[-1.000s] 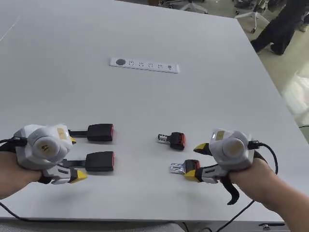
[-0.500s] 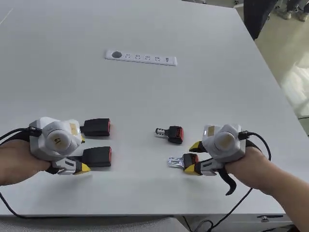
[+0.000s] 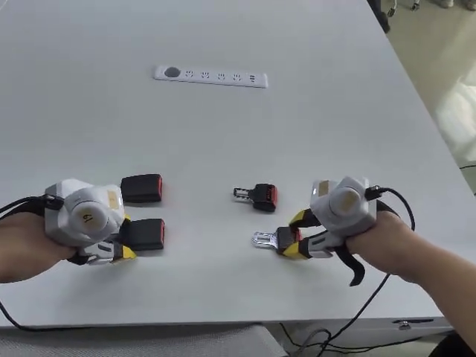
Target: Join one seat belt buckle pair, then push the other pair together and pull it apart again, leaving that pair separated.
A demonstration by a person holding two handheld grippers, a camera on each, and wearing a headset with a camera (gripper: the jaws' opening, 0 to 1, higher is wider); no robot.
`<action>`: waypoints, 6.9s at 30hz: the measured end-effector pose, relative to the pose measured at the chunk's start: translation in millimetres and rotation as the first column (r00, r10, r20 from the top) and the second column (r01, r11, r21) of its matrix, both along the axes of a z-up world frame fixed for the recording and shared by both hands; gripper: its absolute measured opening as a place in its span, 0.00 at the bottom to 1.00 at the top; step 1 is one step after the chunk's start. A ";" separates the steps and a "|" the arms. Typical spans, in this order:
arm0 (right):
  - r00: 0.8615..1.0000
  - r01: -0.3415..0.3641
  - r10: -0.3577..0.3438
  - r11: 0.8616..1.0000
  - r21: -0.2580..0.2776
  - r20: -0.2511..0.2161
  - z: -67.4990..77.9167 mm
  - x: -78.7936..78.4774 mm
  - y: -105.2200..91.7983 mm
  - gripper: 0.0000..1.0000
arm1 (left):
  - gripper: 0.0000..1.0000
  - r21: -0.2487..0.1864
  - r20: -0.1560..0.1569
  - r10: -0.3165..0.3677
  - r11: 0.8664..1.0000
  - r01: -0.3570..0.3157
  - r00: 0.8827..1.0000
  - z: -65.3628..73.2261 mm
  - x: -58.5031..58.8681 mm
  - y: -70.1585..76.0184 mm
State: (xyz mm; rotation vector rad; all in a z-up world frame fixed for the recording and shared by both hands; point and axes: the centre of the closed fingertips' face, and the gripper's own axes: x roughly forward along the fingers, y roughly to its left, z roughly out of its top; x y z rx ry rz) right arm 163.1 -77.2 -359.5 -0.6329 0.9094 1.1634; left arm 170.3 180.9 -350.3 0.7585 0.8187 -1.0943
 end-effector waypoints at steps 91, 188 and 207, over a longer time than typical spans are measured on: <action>0.964 -0.256 0.254 0.967 0.013 0.083 -5.1 5.4 165.4 0.32 | 0.31 0.145 -0.056 -0.240 0.959 0.246 0.969 -21.7 3.7 8.0; 0.963 -0.265 0.263 0.964 0.027 0.061 -7.2 6.8 198.1 0.33 | 0.32 0.139 -0.106 -0.172 0.973 0.186 0.979 -20.9 2.3 13.0; 0.977 -0.207 0.200 0.974 0.089 0.072 16.0 13.3 178.2 0.35 | 0.32 0.102 -0.036 -0.196 0.975 0.198 0.980 24.9 25.6 12.2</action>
